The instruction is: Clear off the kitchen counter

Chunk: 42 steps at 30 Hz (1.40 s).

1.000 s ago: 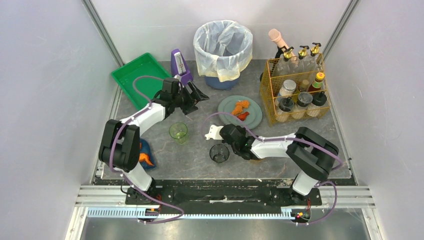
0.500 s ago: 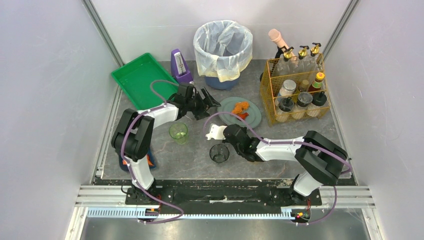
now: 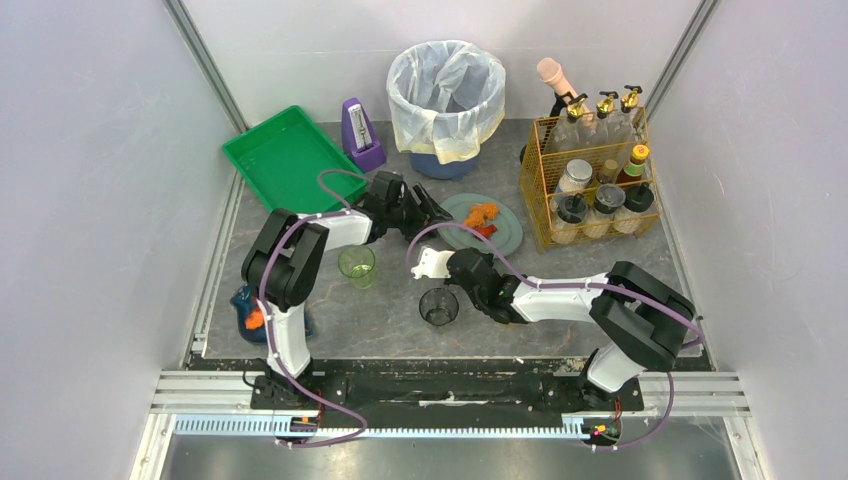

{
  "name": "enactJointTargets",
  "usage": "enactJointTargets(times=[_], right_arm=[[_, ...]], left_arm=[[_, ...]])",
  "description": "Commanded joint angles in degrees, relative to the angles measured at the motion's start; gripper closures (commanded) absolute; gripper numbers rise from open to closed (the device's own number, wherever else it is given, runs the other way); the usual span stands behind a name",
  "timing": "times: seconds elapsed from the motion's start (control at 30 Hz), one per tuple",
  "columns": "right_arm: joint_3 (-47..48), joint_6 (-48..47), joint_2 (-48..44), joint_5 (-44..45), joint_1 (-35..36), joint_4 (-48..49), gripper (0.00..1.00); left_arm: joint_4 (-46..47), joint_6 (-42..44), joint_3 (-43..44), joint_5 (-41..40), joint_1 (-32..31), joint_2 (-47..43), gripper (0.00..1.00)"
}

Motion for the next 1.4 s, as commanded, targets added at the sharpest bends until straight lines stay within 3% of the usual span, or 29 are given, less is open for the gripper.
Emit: enactJointTargets(times=[0.0, 0.47, 0.63, 0.73, 0.83, 0.87, 0.9, 0.97, 1.07, 1.37], right_arm=[[0.04, 0.98, -1.35, -1.93, 1.03, 3.9, 1.0], [0.39, 1.05, -0.55, -1.7, 1.88, 4.14, 1.0], [0.24, 1.2, -0.73, -0.93, 2.1, 4.35, 0.95], [-0.2, 1.71, -1.71, -0.55, 2.17, 4.51, 0.82], [0.14, 2.46, -3.01, 0.33, 2.24, 3.82, 0.68], [0.57, 2.95, -3.51, 0.78, 2.3, 3.0, 0.62], [1.03, 3.42, -4.07, 0.86, 2.39, 2.16, 0.56], [1.66, 4.83, -5.91, 0.66, 2.45, 0.75, 0.4], [3.17, 6.76, -8.75, 2.48, 2.71, -1.68, 0.24], [7.14, 16.4, -17.89, 8.7, 3.07, -9.79, 0.02]], left_arm=[[5.12, -4.07, 2.54, 0.74, -0.98, 2.13, 0.25], [17.32, -8.66, -2.1, 0.16, -1.78, 3.09, 0.6], [23.22, -10.44, -5.16, -0.29, -1.91, 2.98, 0.85], [27.88, -11.49, -7.28, -0.52, -1.94, 2.5, 0.98], [33.17, -12.67, -9.7, -0.49, -1.91, 2.0, 0.98], [38.93, -13.32, -10.43, -0.57, -1.87, 1.79, 0.98], [37.22, -14.06, -11.39, -0.51, -1.82, 1.68, 0.98], [41.7, -15.75, -13.02, -0.4, -1.58, 1.35, 0.98], [48.44, -18.97, -15.2, -0.25, -0.97, 0.99, 0.98], [50.28, -18.56, -18.16, -2.23, -0.08, -5.29, 0.98]])
